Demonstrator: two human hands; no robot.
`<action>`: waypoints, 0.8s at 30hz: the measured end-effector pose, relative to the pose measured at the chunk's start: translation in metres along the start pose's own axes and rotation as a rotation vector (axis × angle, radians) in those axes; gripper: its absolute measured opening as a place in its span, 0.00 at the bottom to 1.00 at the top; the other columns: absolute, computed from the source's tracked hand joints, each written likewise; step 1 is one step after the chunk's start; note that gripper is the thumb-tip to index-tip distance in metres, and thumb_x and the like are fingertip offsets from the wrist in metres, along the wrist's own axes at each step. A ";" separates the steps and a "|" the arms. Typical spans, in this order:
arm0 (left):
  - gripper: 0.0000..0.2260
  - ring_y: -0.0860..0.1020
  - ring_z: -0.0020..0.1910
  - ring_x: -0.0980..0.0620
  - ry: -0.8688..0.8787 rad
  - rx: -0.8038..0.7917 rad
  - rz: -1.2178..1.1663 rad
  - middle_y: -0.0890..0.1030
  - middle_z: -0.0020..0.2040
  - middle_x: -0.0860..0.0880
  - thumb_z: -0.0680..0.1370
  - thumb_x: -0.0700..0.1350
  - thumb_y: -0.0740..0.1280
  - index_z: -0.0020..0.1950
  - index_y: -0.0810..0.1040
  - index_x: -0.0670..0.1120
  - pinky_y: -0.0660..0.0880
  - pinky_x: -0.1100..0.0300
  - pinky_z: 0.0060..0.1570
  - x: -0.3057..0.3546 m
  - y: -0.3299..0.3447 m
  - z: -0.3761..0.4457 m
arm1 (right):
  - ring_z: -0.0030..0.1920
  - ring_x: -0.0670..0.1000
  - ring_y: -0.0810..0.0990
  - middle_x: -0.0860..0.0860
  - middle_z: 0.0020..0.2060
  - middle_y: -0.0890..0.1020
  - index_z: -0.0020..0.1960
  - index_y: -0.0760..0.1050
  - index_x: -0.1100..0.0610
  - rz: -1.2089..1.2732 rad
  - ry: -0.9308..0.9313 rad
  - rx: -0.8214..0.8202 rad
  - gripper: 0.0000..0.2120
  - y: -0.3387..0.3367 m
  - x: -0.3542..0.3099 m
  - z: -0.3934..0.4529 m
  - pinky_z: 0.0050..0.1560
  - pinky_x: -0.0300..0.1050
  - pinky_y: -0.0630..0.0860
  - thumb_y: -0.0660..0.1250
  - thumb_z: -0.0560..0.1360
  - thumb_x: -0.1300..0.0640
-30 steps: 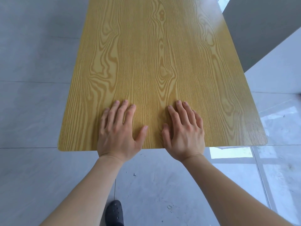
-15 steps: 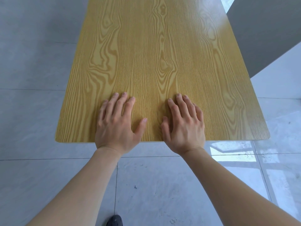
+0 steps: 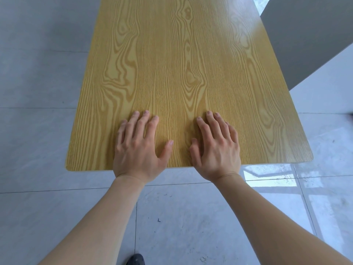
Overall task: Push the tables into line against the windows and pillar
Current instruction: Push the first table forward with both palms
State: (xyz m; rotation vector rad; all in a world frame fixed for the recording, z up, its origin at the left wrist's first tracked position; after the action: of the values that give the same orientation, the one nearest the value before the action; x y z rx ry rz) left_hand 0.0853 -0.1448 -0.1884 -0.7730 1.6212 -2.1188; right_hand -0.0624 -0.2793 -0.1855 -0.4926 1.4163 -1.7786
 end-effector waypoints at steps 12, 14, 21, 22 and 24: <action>0.34 0.51 0.82 0.46 -0.005 -0.215 -0.053 0.59 0.82 0.48 0.80 0.69 0.51 0.80 0.61 0.50 0.49 0.45 0.80 -0.001 -0.013 0.005 | 0.82 0.57 0.54 0.56 0.81 0.60 0.80 0.61 0.55 -0.032 0.080 -0.318 0.28 -0.020 -0.011 0.007 0.80 0.58 0.54 0.56 0.83 0.46; 0.35 0.50 0.83 0.47 0.004 -0.291 -0.064 0.58 0.83 0.49 0.79 0.70 0.50 0.81 0.60 0.51 0.49 0.47 0.80 -0.002 -0.023 0.007 | 0.82 0.56 0.53 0.54 0.81 0.58 0.80 0.59 0.53 -0.037 0.118 -0.446 0.28 -0.033 -0.015 0.013 0.79 0.55 0.56 0.57 0.83 0.45; 0.35 0.63 0.78 0.48 0.024 -0.493 -0.037 0.67 0.77 0.52 0.78 0.72 0.53 0.79 0.64 0.52 0.61 0.47 0.75 -0.007 -0.084 0.007 | 0.66 0.57 0.74 0.51 0.68 0.74 0.76 0.65 0.50 -0.035 0.202 -0.796 0.27 -0.096 -0.039 0.024 0.59 0.54 0.74 0.60 0.81 0.40; 0.35 0.63 0.78 0.48 0.022 -0.511 -0.043 0.67 0.78 0.52 0.78 0.71 0.53 0.79 0.64 0.52 0.61 0.47 0.76 -0.007 -0.095 0.007 | 0.67 0.57 0.74 0.51 0.69 0.74 0.77 0.65 0.49 -0.030 0.199 -0.803 0.27 -0.106 -0.042 0.023 0.59 0.54 0.73 0.61 0.81 0.39; 0.35 0.62 0.79 0.49 0.012 -0.564 -0.030 0.65 0.79 0.53 0.78 0.71 0.54 0.80 0.62 0.53 0.60 0.47 0.76 -0.009 -0.118 0.006 | 0.68 0.56 0.74 0.50 0.70 0.73 0.77 0.64 0.49 -0.021 0.185 -0.817 0.28 -0.126 -0.047 0.021 0.60 0.54 0.74 0.61 0.81 0.39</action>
State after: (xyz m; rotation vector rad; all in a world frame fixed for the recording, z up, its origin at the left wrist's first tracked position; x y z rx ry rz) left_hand 0.1005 -0.1116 -0.0757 -0.9473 2.2608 -1.6872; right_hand -0.0614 -0.2487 -0.0526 -0.7634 2.2658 -1.2150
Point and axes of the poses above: each hand's wrist, its own z-axis towards the middle knuckle, its own y-axis out of the palm, x = y × z, the point moved 3 cm from there along z, towards the middle knuckle
